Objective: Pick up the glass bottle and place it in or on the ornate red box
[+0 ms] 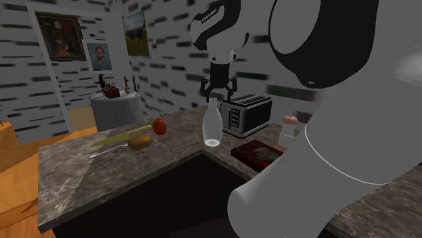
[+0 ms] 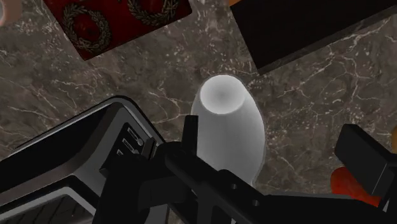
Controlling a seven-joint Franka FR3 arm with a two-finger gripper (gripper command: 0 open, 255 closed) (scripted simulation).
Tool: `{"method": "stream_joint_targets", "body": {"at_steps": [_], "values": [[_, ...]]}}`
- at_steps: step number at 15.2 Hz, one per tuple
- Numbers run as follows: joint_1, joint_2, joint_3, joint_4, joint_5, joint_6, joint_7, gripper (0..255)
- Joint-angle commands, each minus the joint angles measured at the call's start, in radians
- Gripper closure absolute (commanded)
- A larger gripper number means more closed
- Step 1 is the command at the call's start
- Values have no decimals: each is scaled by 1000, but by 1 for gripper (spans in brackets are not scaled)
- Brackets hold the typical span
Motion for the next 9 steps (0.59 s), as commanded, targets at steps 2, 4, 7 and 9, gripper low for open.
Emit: {"method": "stream_joint_targets", "body": {"at_steps": [2,4,7,9], "values": [[-2,114,-5,88,2,29,0,0],[-3,193,-7,159,4,39,0,0],[-5,284,-11,248,6,43,0,0],[-5,287,-11,225,6,69,0,0]]}}
